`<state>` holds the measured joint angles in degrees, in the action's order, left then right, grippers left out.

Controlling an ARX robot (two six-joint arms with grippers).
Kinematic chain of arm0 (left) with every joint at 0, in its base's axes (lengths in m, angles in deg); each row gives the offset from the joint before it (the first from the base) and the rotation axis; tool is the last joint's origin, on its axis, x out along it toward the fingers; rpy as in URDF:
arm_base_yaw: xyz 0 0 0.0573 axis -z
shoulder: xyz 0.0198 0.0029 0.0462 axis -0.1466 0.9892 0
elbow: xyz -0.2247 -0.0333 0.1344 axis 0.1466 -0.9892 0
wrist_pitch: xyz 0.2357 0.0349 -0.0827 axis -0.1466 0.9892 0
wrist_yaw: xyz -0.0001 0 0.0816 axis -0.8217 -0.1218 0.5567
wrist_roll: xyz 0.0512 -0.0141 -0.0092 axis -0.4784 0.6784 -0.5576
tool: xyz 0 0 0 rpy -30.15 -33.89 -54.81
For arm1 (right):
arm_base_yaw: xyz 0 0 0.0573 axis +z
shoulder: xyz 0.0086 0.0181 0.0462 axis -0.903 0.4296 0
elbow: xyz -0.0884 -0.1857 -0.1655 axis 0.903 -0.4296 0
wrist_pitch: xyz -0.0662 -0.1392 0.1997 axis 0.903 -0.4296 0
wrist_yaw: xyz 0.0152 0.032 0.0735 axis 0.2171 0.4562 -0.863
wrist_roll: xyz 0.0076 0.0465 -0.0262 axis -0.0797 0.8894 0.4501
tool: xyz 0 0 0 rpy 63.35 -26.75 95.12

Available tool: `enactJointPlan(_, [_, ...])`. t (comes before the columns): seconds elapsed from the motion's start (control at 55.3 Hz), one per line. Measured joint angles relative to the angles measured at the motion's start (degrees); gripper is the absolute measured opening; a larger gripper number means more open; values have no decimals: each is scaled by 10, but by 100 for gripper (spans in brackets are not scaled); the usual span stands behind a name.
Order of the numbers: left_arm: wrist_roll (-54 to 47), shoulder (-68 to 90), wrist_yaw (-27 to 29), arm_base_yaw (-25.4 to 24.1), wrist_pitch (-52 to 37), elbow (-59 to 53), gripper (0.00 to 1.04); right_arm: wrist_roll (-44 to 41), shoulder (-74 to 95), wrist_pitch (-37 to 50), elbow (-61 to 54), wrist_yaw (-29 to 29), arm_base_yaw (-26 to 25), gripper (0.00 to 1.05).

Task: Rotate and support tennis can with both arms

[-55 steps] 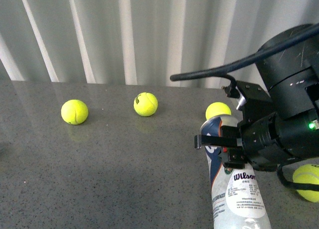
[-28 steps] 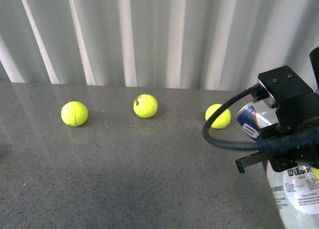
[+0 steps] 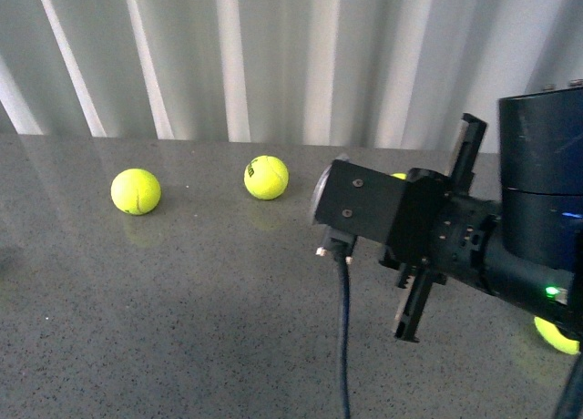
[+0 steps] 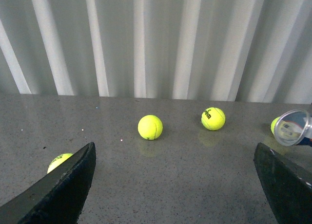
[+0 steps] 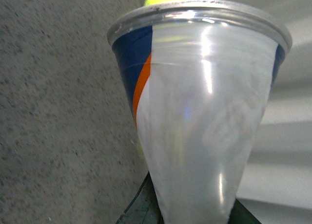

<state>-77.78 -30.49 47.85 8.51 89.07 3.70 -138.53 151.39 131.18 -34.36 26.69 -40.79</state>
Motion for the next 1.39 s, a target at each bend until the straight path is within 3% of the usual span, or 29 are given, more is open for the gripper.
enactJointPlan(0.271, [0,0,0,0,0,0,98,14,98,-74,125,-58,87,6])
enactJointPlan(0.47, [0,0,0,0,0,0,98,20,145,-141,197,-78,118,6])
enactJointPlan(0.742, [0,0,0,0,0,0,98,9,181,-205,255,-88,129,6])
enactJointPlan(1.393, [0,0,0,0,0,0,98,8,235,-189,324,-87,140,6])
